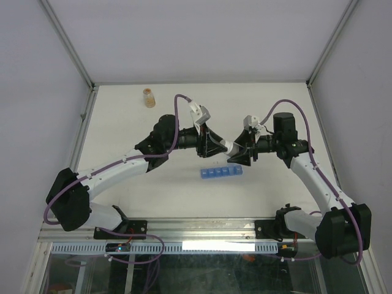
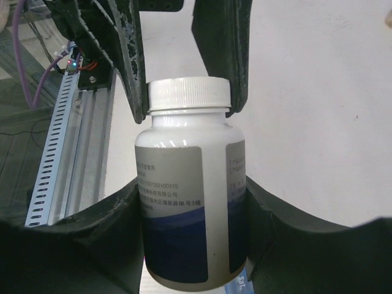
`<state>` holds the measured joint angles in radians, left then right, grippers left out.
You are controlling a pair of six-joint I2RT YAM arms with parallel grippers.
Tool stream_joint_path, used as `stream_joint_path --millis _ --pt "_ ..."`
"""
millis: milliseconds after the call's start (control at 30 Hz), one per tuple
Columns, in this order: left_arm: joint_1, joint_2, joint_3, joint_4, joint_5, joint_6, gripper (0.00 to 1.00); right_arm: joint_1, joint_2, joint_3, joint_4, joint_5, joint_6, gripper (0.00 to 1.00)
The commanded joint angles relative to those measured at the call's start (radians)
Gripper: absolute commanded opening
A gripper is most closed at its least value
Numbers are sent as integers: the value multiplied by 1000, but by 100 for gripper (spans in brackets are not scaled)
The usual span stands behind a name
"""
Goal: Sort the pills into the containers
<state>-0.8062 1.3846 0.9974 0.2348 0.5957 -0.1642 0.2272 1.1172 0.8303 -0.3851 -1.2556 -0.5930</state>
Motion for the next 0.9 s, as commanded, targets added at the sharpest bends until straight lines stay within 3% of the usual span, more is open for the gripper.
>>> stream_joint_path --millis 0,133,267,300,367,433,567,600,700,800,867 --pt "-54 -66 -95 176 -215 -393 0 1 2 41 86 78 51 0" --pt "-114 -90 -113 189 -348 -488 0 1 10 44 90 90 60 0" --pt "-131 -103 -104 178 -385 -499 0 1 12 44 92 89 64 0" --pt "-131 -105 -104 178 -388 -499 7 1 11 44 91 87 64 0" --pt "-131 -113 -111 180 -390 -483 38 0 12 43 91 83 64 0" --pt "-131 -125 -135 209 -394 -464 61 0 10 42 89 73 62 0" --pt "-131 -161 -201 275 -448 -368 93 0 10 43 81 53 51 0" --pt "-131 -173 -222 297 -471 -338 98 0 10 41 77 48 46 0" --pt "-108 -216 -317 426 -438 -203 99 0 10 42 67 41 36 0" --pt "-57 -254 -419 629 -248 -35 99 0 12 42 60 33 24 0" --pt "-10 -251 -430 654 -86 58 99 0 13 41 58 25 21 0"
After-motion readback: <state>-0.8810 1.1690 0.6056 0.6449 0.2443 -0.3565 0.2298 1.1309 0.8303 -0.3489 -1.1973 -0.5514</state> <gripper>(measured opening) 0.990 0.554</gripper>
